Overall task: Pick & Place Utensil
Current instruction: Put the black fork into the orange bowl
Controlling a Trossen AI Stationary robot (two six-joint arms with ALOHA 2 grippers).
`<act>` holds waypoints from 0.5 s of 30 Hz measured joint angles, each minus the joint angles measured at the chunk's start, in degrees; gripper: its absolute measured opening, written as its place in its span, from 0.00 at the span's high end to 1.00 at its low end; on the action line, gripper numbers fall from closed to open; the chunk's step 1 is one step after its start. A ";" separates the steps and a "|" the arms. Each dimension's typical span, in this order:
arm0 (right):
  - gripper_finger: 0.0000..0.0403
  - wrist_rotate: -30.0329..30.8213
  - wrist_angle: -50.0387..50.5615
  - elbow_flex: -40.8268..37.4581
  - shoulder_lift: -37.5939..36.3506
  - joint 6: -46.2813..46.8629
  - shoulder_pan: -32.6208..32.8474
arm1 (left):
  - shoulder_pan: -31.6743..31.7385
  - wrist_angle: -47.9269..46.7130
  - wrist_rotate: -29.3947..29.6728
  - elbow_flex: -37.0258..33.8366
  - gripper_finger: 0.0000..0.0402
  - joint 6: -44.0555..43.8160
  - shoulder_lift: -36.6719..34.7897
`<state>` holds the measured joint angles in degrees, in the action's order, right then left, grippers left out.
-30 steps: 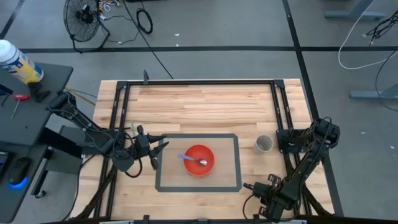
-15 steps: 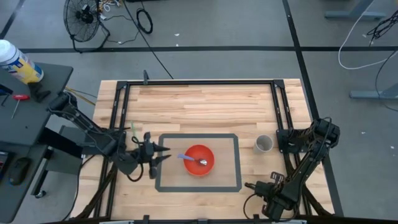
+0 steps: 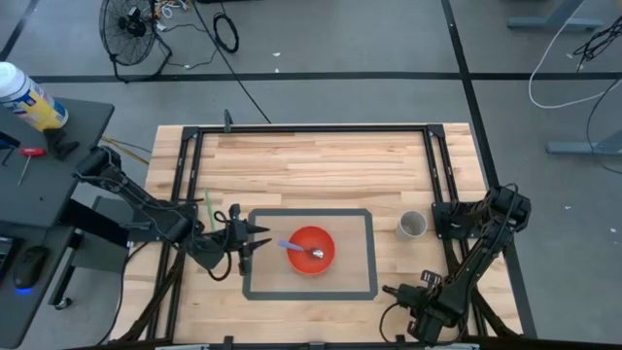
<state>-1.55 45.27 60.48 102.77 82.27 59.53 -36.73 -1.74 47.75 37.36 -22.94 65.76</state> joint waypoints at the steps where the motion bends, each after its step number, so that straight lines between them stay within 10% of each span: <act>1: 0.78 -0.47 -0.91 -0.33 0.09 -0.03 0.00 | 0.00 0.00 0.00 0.00 0.69 0.00 0.00; 15: 0.94 0.23 -2.64 -3.46 -0.12 4.62 0.02 | 0.20 0.17 0.03 0.00 0.69 0.03 -0.02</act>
<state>-1.32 42.63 57.01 102.65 86.89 59.55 -36.53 -1.56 47.77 37.36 -22.91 65.73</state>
